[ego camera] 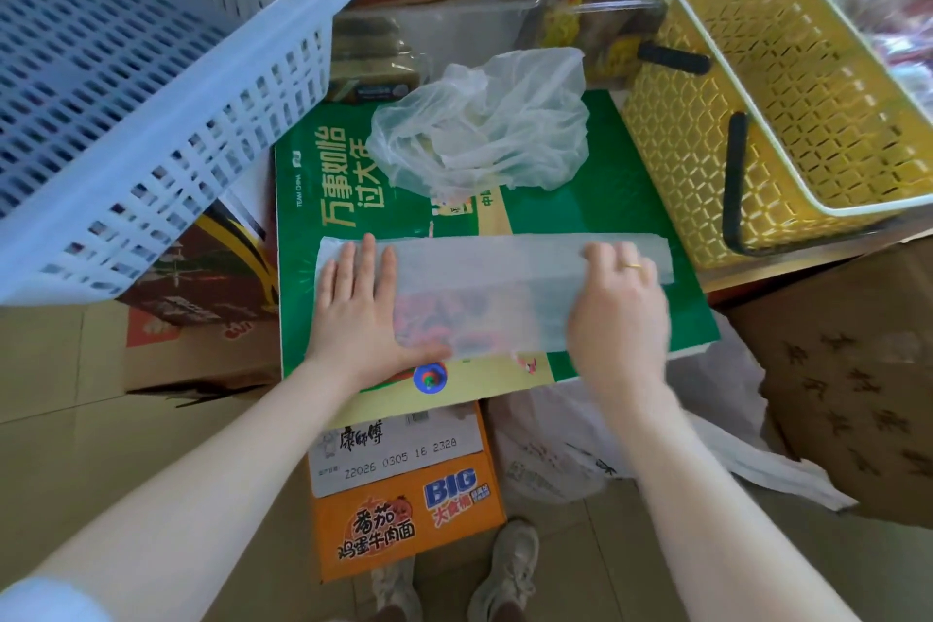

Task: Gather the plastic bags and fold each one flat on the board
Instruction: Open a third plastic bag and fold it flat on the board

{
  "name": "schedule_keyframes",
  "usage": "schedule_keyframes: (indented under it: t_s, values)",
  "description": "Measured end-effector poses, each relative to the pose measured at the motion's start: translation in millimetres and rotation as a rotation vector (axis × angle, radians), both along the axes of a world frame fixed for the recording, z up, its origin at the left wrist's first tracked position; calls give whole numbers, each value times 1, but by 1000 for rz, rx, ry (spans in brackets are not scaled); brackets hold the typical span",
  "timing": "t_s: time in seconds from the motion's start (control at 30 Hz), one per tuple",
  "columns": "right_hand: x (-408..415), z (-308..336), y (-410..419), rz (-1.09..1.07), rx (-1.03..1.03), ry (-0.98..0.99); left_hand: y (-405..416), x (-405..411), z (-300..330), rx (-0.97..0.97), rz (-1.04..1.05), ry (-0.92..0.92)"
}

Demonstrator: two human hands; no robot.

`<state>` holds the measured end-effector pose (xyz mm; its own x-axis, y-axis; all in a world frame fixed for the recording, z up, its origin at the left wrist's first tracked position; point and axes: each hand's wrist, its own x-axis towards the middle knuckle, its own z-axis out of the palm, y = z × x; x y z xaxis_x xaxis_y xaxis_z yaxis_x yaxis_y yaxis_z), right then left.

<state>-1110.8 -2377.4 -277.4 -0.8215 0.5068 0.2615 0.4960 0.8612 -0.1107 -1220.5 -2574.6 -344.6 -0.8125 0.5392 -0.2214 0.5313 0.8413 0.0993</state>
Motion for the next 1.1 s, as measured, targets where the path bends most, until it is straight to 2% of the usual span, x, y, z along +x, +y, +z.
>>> schedule_keyframes:
  t_s: [0.03, 0.07, 0.17, 0.23, 0.37, 0.63, 0.83, 0.9, 1.0, 1.1]
  values:
    - [-10, -3, -20, 150, -7, 74, 0, 0, 0, 1, -4, 3]
    - [-20, -11, -36, 293, -64, 50, 1, 1, 0, 11, 0, 2]
    - [-51, -39, -61, 438, -243, -281, 1, 2, 2, 55, 26, -7]
    - [-55, -62, -54, 416, -225, -427, -2, 1, 0, 41, 2, 11]
    - [-33, -79, -10, 264, -181, -394, -6, -2, -5, 28, -1, 39]
    - [8, -68, 79, -33, -191, -491, -4, -2, -5, 9, 26, 54]
    - [15, -59, 99, -163, -231, -508, -2, -1, 1, -7, 39, 27]
    - [11, -52, 91, -160, -233, -449, -1, 0, 3, -30, 41, 28]
    - [-2, -40, 54, 95, -191, -279, 0, 2, 6, -59, 38, 24]
    - [-22, -38, 18, 449, -238, -370, 1, 2, 8, -51, 47, 13]
